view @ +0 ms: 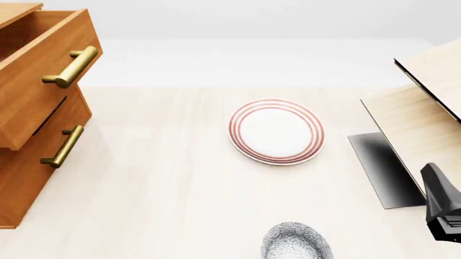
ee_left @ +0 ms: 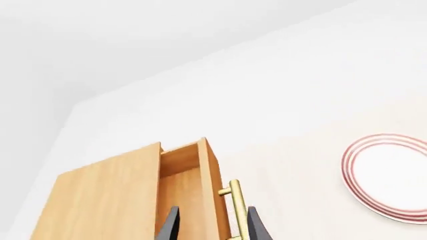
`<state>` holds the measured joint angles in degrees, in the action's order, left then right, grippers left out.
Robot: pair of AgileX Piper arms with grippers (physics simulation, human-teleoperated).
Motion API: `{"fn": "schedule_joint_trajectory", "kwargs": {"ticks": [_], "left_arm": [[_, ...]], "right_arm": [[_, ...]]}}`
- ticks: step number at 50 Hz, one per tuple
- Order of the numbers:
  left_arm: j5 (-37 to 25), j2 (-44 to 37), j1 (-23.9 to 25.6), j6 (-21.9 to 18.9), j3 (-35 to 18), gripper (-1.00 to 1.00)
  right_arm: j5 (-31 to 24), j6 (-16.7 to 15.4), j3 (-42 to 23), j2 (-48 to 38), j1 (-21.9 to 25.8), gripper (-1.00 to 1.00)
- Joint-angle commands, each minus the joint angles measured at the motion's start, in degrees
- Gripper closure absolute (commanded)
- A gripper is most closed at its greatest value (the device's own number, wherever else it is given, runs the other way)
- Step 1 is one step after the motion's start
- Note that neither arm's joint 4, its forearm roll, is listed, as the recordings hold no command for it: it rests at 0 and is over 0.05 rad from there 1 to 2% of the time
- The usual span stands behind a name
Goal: Open the top drawer of the cabinet and put the bowl in it.
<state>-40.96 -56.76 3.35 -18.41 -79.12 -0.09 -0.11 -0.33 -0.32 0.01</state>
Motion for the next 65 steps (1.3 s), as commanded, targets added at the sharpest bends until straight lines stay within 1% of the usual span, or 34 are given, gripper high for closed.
{"fn": "schedule_joint_trajectory", "kwargs": {"ticks": [1,2,4,7,9,10,12,14,15,18,22,23,25,30,35,37,40,42,44,45,46,47,48,50,52,57,60,62,65], "left_arm": [[-6.47,-3.19,-1.63,6.71,-5.62,-1.00],[-7.86,-3.07,-2.97,7.38,-6.44,-1.00],[-9.26,-3.47,-3.82,8.34,-7.21,-1.00],[-9.80,-4.18,-3.34,8.61,-8.15,-1.00],[-11.67,-5.83,-2.26,11.53,-10.23,-1.00],[-12.43,-6.34,-2.25,12.23,-11.03,-1.00],[-12.93,-6.48,-2.63,12.12,-11.83,-1.00],[-13.41,-7.14,-1.84,14.51,-12.85,-1.00],[-13.74,-8.04,-1.22,15.01,-12.95,-1.00],[-14.02,-7.67,-2.46,14.98,-12.81,-1.00],[-14.44,-8.62,-2.37,16.44,-12.89,-1.00],[-15.05,-8.81,-3.41,16.90,-12.71,-1.00],[-15.41,-9.70,-2.91,17.82,-13.14,-1.00],[-16.75,-11.10,-3.77,18.66,-14.70,-1.00],[-17.88,-12.04,-5.11,19.31,-14.01,-1.00],[-18.25,-12.65,-4.60,20.27,-14.61,-1.00],[-19.83,-13.42,-5.18,20.16,-14.99,-1.00],[-19.93,-13.64,-4.39,21.28,-15.77,-1.00],[-20.23,-13.82,-4.80,20.89,-15.49,-1.00],[-20.16,-14.06,-4.15,21.44,-15.60,-1.00],[-20.18,-14.65,-2.46,22.86,-15.76,-1.00],[-20.38,-14.85,-2.46,22.66,-15.67,-1.00],[-20.18,-14.69,-1.99,24.50,-16.23,-1.00],[-21.05,-14.83,-3.41,22.68,-16.18,-1.00],[-21.03,-14.99,-2.62,23.62,-17.06,-1.00],[-21.22,-15.30,-2.75,23.37,-16.34,-1.00],[-20.69,-15.10,-2.99,24.05,-15.07,-1.00],[-20.62,-15.06,-3.54,23.60,-14.36,-1.00],[-19.97,-14.96,-3.79,24.08,-13.08,-1.00]], "right_arm": [[0.07,0.01,0.05,-0.01,-0.01,-1.00],[0.07,0.01,0.05,-0.01,-0.01,-1.00],[0.07,0.01,0.05,-0.01,-0.01,-1.00],[0.07,0.01,0.05,-0.01,-0.01,-1.00],[0.07,0.01,0.05,-0.01,-0.01,-1.00],[0.07,0.01,0.05,-0.01,-0.01,-1.00],[0.07,0.01,0.05,-0.01,-0.01,-1.00],[0.07,0.01,0.05,-0.01,-0.01,-1.00],[0.07,0.01,0.05,-0.01,-0.01,-1.00],[0.07,0.01,0.05,-0.01,-0.01,-1.00],[0.07,0.01,0.05,-0.01,-0.01,-1.00],[0.07,0.01,0.05,-0.01,-0.01,-1.00],[0.07,0.01,0.05,-0.01,-0.01,-1.00],[0.07,0.01,0.05,-0.01,-0.01,-1.00],[0.07,0.01,0.05,-0.01,-0.01,-1.00],[0.07,0.01,0.05,-0.01,-0.01,-1.00],[0.07,0.01,0.05,-0.01,-0.01,-1.00],[0.07,0.01,0.05,-0.01,-0.01,-1.00],[0.07,0.01,0.05,-0.01,-0.01,-1.00],[0.07,0.01,0.05,-0.01,-0.01,-1.00],[0.07,0.01,0.05,-0.01,-0.01,-1.00],[0.07,0.01,0.05,-0.01,-0.01,-1.00],[0.07,0.01,0.05,-0.01,-0.01,-1.00],[0.07,0.01,0.05,-0.01,-0.01,-1.00],[0.07,0.01,0.05,-0.01,-0.01,-1.00],[0.07,0.01,0.05,-0.01,-0.01,-1.00],[0.07,0.01,0.05,-0.01,-0.01,-1.00],[0.07,0.01,0.05,-0.01,-0.01,-1.00],[0.07,0.01,0.05,-0.01,-0.01,-1.00]]}}
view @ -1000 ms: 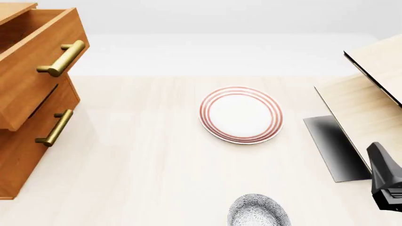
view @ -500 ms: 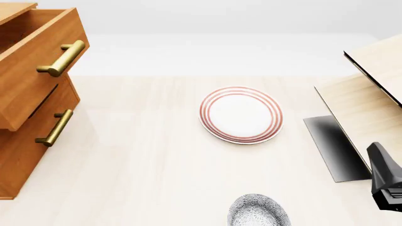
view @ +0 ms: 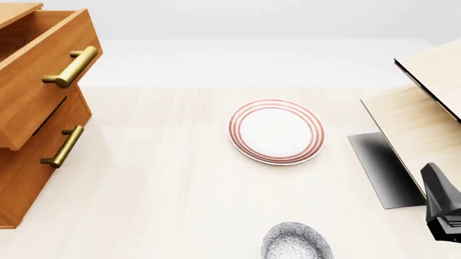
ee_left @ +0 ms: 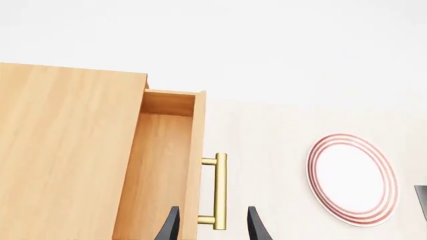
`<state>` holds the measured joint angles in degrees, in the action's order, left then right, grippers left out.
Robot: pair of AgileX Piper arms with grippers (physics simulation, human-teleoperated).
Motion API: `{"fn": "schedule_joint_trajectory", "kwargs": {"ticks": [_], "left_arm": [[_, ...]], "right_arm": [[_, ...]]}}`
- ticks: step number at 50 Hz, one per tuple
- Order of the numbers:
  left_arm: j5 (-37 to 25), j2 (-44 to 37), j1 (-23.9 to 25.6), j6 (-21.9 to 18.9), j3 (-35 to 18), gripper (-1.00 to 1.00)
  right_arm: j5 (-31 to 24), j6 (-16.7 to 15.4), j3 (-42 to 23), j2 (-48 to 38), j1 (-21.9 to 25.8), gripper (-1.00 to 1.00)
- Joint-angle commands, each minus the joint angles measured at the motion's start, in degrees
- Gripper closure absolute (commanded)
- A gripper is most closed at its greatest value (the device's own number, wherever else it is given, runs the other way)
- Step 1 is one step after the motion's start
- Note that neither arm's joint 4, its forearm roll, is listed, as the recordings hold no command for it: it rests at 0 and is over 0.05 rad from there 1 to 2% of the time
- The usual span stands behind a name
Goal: Open the top drawer of the cabinet and put the bowl in it.
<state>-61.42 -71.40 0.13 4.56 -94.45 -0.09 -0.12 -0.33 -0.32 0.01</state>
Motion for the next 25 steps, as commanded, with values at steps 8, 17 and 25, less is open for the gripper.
{"fn": "schedule_joint_trajectory", "kwargs": {"ticks": [8,17,25], "left_arm": [[2.17,-0.37,-0.26,2.12,4.57,-1.00],[4.31,-0.09,-0.29,3.51,7.18,-1.00],[6.08,-0.09,-0.23,3.77,9.54,-1.00]], "right_arm": [[0.07,0.02,0.05,-0.01,-0.01,-1.00],[0.07,0.02,0.05,-0.01,-0.01,-1.00],[0.07,0.02,0.05,-0.01,-0.01,-1.00]]}}
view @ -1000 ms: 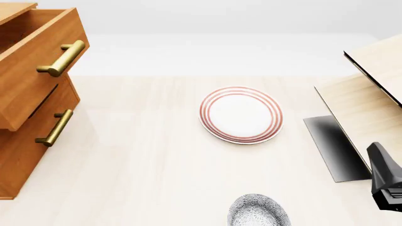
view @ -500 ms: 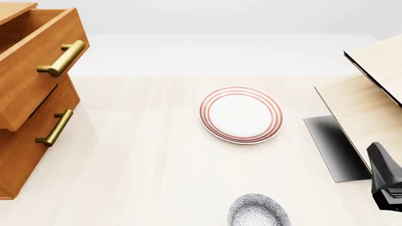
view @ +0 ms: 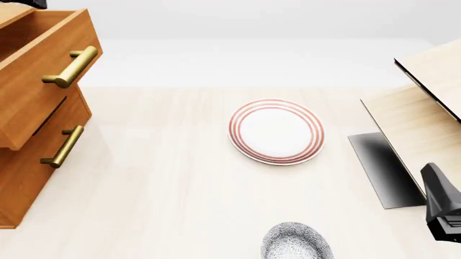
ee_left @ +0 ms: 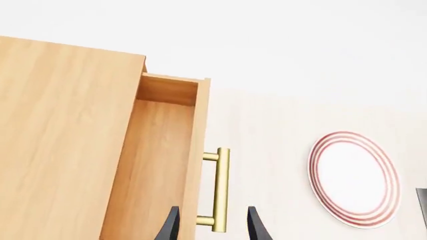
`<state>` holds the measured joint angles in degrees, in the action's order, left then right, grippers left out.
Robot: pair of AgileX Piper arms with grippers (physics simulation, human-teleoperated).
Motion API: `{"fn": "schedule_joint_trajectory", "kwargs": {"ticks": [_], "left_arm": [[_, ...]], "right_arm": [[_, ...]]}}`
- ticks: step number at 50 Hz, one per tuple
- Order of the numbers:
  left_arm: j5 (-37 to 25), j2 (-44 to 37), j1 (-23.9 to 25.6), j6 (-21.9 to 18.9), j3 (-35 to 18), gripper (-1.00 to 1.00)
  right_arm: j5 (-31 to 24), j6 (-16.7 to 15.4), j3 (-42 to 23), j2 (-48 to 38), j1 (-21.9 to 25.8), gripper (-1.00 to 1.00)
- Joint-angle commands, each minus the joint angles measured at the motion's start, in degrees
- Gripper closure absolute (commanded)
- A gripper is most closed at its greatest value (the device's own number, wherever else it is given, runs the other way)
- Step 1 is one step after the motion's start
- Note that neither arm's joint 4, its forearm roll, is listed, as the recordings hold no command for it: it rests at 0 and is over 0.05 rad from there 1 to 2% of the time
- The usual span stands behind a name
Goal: Open the top drawer of the cabinet and put the bowl in it.
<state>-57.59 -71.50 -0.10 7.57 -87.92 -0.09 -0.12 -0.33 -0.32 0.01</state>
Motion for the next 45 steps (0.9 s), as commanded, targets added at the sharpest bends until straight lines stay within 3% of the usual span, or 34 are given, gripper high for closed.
{"fn": "schedule_joint_trajectory", "kwargs": {"ticks": [1,45], "left_arm": [[2.34,-0.06,-0.04,0.61,3.22,-1.00],[8.38,-3.15,-0.41,0.27,9.23,-1.00]], "right_arm": [[0.07,0.02,0.05,-0.01,-0.01,-1.00],[0.07,0.02,0.05,-0.01,-0.01,-1.00]]}}
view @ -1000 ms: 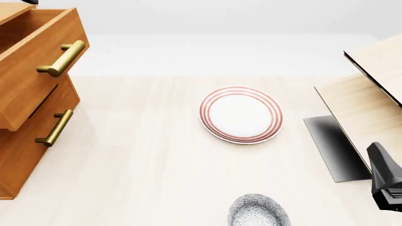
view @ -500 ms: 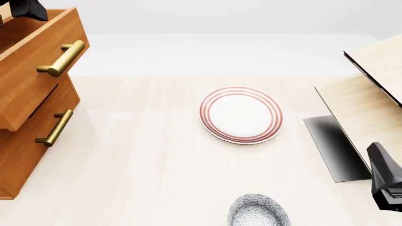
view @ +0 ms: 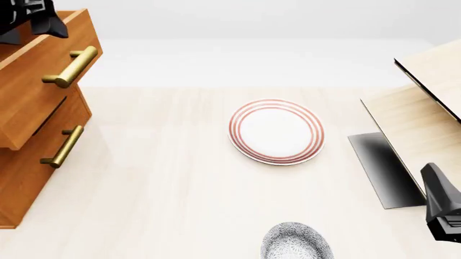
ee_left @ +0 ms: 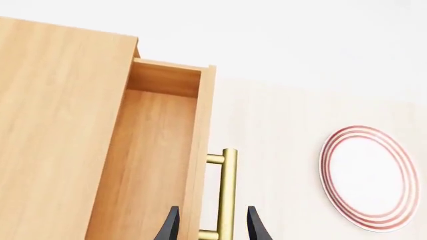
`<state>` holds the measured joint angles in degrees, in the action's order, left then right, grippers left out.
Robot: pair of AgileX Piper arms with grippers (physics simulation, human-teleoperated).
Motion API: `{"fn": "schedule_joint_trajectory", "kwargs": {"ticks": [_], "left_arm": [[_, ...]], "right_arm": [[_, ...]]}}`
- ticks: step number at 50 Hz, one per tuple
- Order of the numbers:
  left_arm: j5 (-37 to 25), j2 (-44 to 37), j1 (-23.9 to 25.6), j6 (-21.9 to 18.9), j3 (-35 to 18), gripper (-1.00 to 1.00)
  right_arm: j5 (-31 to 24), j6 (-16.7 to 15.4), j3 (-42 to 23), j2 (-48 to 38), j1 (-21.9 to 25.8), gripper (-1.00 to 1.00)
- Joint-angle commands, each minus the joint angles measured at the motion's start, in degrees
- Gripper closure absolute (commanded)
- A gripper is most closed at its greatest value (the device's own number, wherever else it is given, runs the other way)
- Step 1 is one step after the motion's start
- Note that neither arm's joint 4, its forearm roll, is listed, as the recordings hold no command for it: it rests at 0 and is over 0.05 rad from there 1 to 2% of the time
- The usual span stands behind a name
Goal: Open the top drawer of the cabinet and put the bowl in it.
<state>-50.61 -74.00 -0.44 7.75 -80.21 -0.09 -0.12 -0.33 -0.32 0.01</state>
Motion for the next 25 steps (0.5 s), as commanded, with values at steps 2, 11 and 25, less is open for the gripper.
{"fn": "schedule_joint_trajectory", "kwargs": {"ticks": [2,11,25], "left_arm": [[1.63,-0.73,-0.08,0.13,1.73,-1.00],[2.11,-0.76,-0.25,0.12,2.19,-1.00],[2.79,-1.36,-0.29,-0.28,3.04,-1.00]], "right_arm": [[0.07,0.02,0.05,-0.01,-0.01,-1.00],[0.07,0.02,0.05,-0.01,-0.01,-1.00],[0.07,0.02,0.05,-0.01,-0.01,-1.00]]}}
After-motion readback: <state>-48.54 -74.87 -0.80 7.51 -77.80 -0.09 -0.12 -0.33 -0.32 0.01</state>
